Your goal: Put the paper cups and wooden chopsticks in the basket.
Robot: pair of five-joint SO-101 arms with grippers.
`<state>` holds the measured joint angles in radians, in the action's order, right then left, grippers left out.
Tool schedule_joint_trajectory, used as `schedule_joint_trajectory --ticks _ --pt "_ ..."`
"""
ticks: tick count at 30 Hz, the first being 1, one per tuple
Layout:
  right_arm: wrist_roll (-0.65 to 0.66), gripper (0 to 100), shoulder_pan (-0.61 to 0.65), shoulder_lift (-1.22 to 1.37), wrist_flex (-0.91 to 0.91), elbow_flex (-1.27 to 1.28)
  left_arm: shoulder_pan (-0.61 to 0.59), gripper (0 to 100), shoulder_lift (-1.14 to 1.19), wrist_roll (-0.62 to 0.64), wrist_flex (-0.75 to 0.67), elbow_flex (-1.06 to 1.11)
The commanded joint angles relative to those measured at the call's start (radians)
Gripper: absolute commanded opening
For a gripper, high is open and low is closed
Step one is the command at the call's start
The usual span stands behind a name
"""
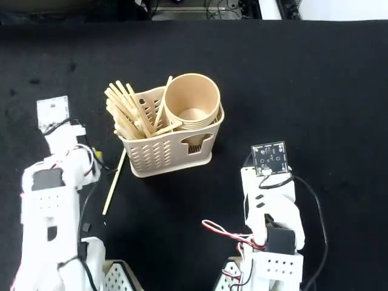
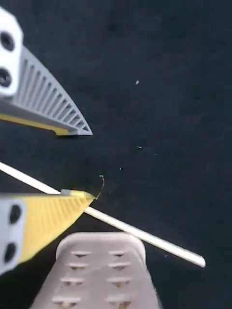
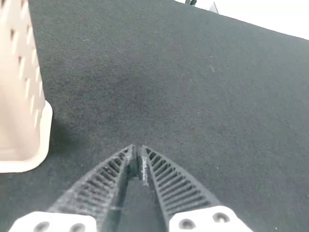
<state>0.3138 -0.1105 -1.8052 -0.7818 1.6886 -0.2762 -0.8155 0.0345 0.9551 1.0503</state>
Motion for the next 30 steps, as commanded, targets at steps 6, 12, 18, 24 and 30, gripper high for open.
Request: schedule_joint_trajectory --ticks 6,12,18,24,30 --pt "0.009 2.1 0.014 -0.065 -0.005 -0.005 0.171 19 0.341 0.031 -0.092 -0.056" --pt "0.009 2.1 0.014 -0.065 -0.005 -0.005 0.137 19 0.578 0.029 -0.086 -0.173" --pt "0.009 2.1 0.014 -0.065 -0.005 -0.005 0.127 8 0.651 0.028 -0.086 -0.229" --pt "0.009 2.1 0.014 -0.065 -0.005 -0.005 0.124 3 0.649 -0.038 -0.087 -0.219" --pt "0.009 2.1 0.014 -0.065 -0.005 -0.005 -0.081 3 0.465 0.041 -0.086 -0.245"
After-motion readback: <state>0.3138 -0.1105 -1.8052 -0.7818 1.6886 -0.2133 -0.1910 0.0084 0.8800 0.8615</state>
